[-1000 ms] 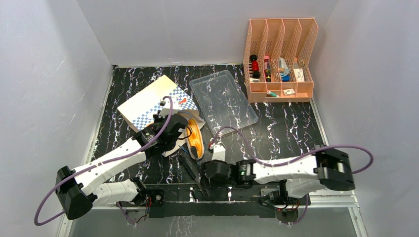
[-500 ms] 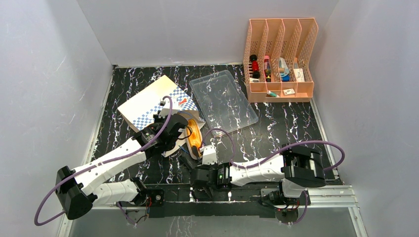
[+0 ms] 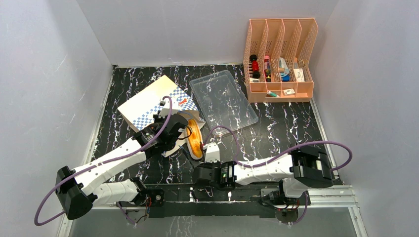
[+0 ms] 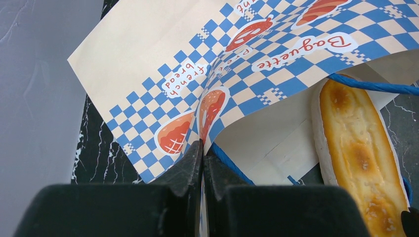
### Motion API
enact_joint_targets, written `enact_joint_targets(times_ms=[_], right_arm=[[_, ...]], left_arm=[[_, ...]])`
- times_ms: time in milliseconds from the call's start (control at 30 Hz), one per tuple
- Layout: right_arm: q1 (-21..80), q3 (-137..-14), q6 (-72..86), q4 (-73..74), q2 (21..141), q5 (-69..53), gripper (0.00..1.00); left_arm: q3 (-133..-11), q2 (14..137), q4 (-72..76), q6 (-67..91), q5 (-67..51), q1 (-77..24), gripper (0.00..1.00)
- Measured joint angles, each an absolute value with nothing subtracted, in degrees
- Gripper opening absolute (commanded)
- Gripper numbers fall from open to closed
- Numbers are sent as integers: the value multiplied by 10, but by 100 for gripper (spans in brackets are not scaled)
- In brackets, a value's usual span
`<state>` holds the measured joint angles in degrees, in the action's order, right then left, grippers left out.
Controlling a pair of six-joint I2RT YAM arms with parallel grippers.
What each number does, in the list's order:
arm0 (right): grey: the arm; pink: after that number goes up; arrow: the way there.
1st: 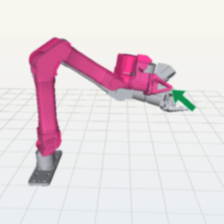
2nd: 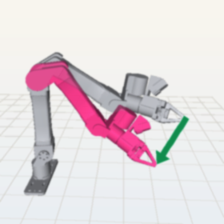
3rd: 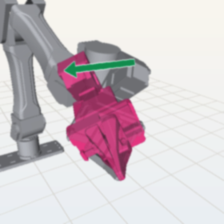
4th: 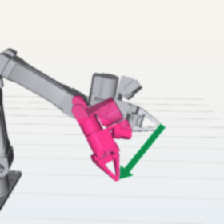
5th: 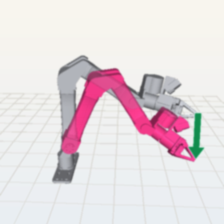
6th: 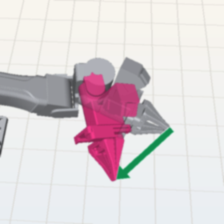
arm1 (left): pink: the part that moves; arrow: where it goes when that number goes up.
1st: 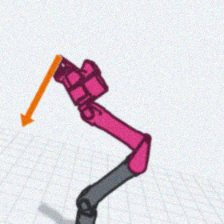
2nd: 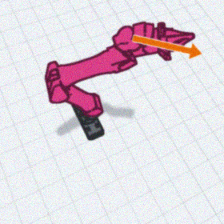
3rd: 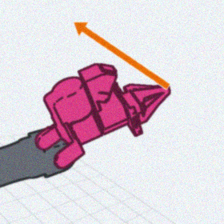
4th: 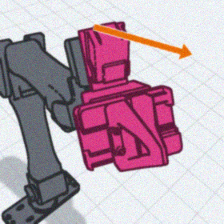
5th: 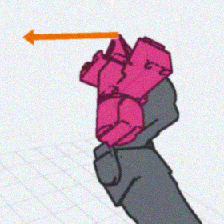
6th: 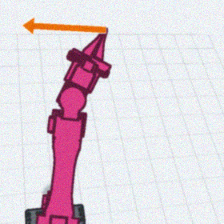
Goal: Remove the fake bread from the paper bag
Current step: Adjust the clamp at the center of the board.
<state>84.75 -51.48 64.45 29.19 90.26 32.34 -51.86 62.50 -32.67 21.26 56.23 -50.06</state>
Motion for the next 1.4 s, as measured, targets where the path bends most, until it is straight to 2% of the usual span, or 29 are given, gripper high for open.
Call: enact_joint_targets(times_ms=[600, 900, 1000, 1167, 1233, 1400], right_arm=[[838, -504, 656, 324, 878, 331, 3], [824, -502, 648, 321, 922, 331, 6], [822, -507, 644, 312, 931, 333, 14], [820, -512, 638, 293, 938, 333, 44], [820, -512, 634, 286, 938, 334, 54], [821, -493, 633, 268, 914, 335, 60]], left_arm=[[-517, 627, -316, 210, 558, -501, 0], [-516, 638, -310, 208, 554, -501, 0], [-516, 638, -303, 206, 554, -501, 0], [-512, 638, -300, 206, 553, -501, 0], [-509, 638, -298, 206, 552, -501, 0], [-504, 638, -298, 206, 550, -501, 0]])
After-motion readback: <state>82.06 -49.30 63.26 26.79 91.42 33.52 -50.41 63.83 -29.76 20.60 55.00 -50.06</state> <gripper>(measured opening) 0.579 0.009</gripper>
